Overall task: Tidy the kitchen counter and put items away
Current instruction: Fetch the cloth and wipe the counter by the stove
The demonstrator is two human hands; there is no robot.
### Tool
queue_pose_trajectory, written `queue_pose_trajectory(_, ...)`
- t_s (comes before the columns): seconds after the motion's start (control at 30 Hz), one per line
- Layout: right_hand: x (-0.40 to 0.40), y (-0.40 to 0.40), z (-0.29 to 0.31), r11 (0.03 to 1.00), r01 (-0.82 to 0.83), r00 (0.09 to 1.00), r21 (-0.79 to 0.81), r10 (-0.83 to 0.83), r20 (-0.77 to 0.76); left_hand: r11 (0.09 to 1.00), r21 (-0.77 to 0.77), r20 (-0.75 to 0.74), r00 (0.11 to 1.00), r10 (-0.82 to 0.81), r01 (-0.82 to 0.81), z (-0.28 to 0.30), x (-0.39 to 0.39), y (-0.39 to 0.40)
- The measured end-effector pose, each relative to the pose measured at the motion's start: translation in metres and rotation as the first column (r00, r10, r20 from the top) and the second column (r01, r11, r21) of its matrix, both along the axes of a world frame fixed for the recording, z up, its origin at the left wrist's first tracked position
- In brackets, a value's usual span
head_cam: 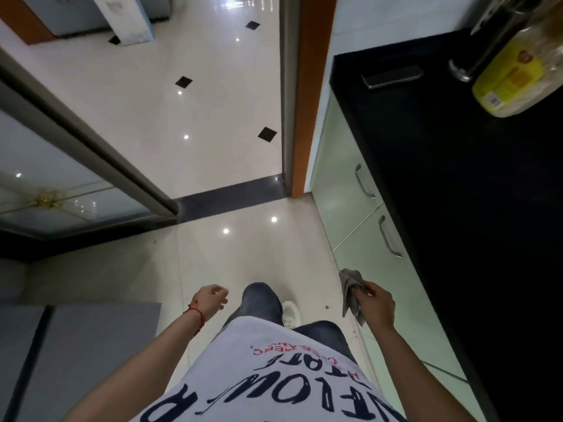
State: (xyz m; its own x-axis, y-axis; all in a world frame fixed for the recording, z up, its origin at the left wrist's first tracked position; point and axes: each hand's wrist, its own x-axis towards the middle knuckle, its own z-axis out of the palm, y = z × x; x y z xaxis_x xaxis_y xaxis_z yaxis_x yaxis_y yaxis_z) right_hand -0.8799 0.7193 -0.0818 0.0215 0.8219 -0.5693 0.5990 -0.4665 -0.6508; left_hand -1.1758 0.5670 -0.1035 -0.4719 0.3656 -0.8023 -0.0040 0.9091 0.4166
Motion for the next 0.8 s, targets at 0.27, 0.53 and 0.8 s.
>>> queue_pose_trajectory(0.27, -0.029, 0.051, 0.019, 0.986, 0.165, 0.986, -0.03, -0.165, 0.015, 0.944, -0.022, 0.001, 0.944, -0.33, 0.33, 0.0, -0.044, 0.152)
queue_pose_trajectory(0.53, -0.041, 0.077, 0.059, 0.884, 0.466, 0.883, -0.023, -0.467, -0.055, 0.705, 0.308, -0.014, 0.744, -0.668, 0.639, 0.069, 0.005, 0.346)
queue_pose_trajectory(0.8, -0.013, 0.117, 0.107, 0.623, 0.766, 0.64, 0.16, -0.712, -0.29, 0.148, 0.541, -0.315, 0.362, -0.877, 0.828, 0.104, 0.123, 0.435)
